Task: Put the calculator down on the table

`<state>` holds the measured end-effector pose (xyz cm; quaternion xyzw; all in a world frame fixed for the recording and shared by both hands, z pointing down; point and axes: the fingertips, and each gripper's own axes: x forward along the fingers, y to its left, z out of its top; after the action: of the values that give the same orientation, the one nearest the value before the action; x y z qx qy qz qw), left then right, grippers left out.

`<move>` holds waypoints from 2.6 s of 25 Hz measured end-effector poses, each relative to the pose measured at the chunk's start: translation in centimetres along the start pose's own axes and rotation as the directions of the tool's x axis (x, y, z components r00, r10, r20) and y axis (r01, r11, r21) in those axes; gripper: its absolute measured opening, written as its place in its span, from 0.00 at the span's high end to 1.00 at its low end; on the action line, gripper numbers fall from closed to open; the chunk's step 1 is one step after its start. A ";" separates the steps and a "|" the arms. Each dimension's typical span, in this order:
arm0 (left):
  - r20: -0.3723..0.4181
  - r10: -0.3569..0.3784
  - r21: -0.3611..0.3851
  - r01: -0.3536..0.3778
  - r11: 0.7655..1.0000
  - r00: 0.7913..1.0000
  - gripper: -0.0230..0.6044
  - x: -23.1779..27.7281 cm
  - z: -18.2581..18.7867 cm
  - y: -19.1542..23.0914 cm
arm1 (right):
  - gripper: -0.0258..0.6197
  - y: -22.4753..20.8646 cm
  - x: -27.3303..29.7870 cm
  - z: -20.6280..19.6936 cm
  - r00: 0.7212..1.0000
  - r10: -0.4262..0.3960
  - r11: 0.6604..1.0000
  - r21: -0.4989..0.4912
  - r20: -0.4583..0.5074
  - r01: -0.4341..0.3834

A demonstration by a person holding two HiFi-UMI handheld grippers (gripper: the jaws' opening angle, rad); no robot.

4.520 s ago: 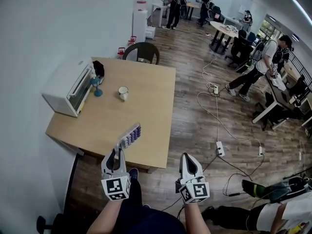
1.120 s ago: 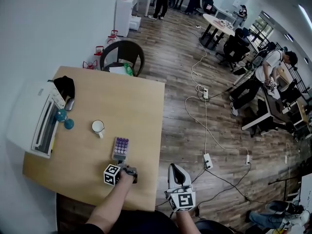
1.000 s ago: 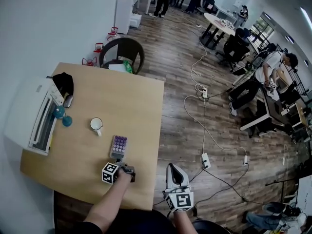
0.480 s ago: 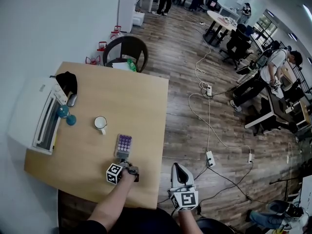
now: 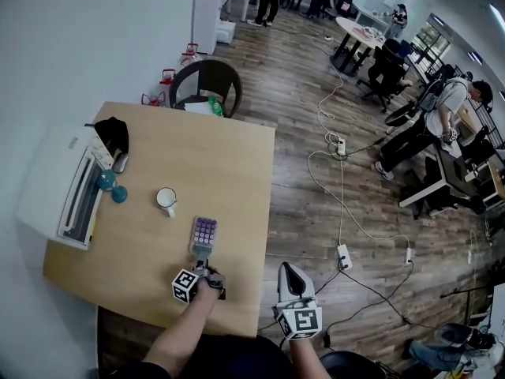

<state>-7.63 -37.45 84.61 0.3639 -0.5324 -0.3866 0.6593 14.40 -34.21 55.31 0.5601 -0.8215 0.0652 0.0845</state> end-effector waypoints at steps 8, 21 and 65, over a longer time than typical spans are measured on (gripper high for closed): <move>-0.037 -0.113 -0.021 0.112 0.994 0.993 0.65 -5.0 -0.4 -4.3 | 0.94 0.6 0.1 -0.1 1.000 0.012 1.000 0.003 0.015 -0.012; -0.316 -0.252 0.809 0.399 0.432 0.915 0.65 -9.3 -3.3 -17.5 | 0.94 1.5 -0.5 0.9 0.998 0.036 0.999 0.000 0.044 -0.036; -0.153 -0.233 0.946 0.075 -0.314 0.960 0.97 -15.1 -4.6 -25.4 | 0.94 1.2 -0.6 1.4 0.997 0.040 0.999 0.010 0.062 -0.041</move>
<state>-8.19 -34.69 54.86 0.7907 -0.6046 0.0953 0.0163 13.41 -33.54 53.85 0.5455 -0.8346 0.0540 0.0545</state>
